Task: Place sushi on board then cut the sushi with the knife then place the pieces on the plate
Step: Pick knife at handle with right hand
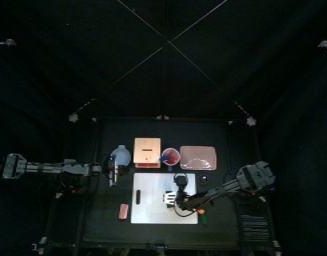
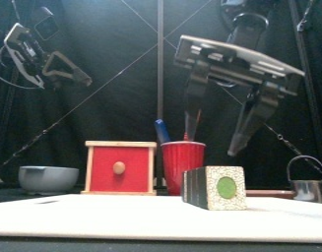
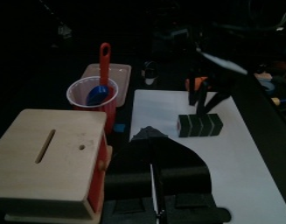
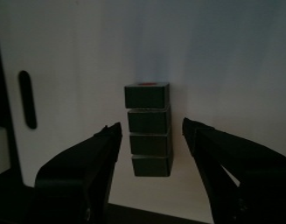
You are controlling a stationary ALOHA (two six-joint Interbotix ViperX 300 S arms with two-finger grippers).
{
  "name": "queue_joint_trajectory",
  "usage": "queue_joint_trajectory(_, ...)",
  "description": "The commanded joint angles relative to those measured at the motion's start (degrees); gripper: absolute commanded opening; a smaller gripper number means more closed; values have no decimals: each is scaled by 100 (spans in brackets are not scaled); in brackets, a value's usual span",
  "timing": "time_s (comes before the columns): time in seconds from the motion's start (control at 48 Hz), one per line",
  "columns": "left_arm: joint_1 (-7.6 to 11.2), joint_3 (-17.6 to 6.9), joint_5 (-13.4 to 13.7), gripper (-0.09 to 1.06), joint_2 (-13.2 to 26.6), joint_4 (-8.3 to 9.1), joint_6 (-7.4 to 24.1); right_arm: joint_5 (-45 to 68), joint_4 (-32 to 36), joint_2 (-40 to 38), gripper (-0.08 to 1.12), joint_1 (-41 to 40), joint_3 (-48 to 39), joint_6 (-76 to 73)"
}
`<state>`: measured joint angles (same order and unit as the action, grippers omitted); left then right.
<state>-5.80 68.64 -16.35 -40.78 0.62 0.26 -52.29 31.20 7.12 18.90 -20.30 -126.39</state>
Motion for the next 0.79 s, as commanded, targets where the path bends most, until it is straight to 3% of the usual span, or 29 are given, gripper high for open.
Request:
queue_joint_trajectory(0.021,-26,-79,-26,-1,9,0,9,-105,281,-747,90,79,-141,9)
queue_joint_trajectory(0.208,-26,-53,-26,-1,9,9,18,-114,1213,-1740,89,281,-712,18)
queue_joint_trajectory(0.438,-35,-35,-26,-1,0,0,9,299,1819,-2918,83,132,-1389,483)
queue_joint_trajectory(0.625,-53,-35,-26,-1,9,0,9,835,1538,-3639,73,-756,-1652,2127)
queue_joint_trajectory(0.792,-88,-9,-26,-1,0,9,9,1310,888,-4034,72,-1688,-1608,3771)
